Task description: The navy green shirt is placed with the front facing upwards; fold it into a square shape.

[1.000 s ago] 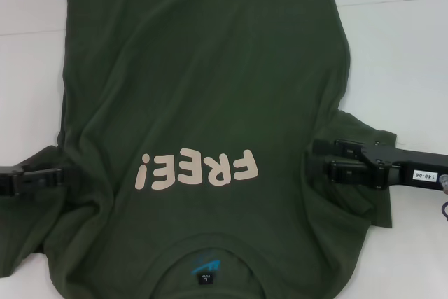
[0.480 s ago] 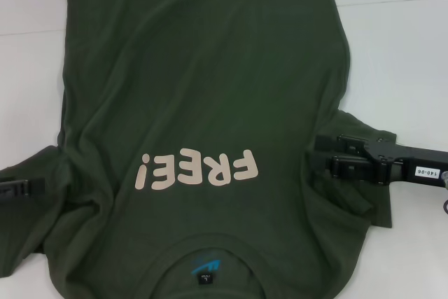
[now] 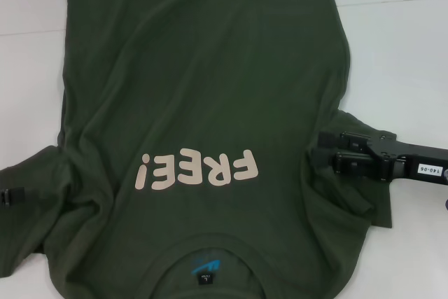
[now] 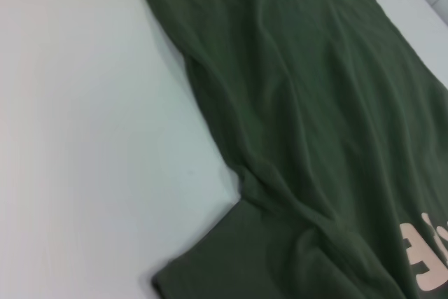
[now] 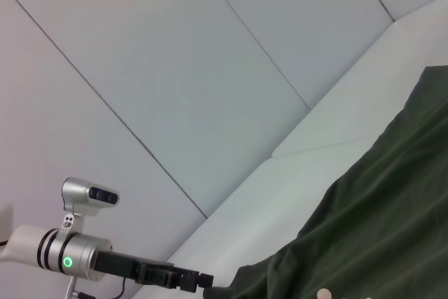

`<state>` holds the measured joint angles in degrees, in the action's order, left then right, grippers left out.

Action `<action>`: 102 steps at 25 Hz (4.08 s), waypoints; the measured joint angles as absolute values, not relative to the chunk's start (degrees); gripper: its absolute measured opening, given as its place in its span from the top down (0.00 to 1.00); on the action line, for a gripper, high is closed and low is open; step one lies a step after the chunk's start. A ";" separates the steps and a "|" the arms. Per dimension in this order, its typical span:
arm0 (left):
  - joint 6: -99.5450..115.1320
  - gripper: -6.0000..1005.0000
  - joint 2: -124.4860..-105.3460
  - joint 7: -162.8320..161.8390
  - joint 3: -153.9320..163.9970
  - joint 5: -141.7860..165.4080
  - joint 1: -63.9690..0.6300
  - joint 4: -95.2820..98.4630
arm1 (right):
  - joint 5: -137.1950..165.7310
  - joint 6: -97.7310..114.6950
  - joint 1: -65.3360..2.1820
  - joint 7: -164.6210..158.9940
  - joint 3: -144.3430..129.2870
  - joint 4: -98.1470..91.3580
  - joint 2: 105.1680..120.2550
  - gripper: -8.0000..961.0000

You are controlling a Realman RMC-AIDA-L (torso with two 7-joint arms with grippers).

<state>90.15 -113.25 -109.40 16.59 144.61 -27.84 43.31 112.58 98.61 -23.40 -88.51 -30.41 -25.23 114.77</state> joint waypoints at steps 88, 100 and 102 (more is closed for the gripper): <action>90.14 0.07 -113.53 -110.16 17.60 148.78 -31.19 39.87 | 112.59 98.62 -23.05 -88.60 -28.30 -25.75 114.52 0.01; 89.49 0.10 -114.09 -110.48 17.33 148.54 -31.11 40.19 | 112.59 98.61 -23.10 -88.60 -28.30 -25.75 114.51 0.01; 89.49 0.11 -114.05 -110.76 17.36 148.53 -31.29 40.18 | 112.59 98.61 -23.14 -88.60 -28.29 -25.75 114.52 0.01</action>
<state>89.49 -114.05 -110.76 17.36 148.53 -31.29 40.18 112.59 98.61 -23.14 -88.60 -28.29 -25.75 114.52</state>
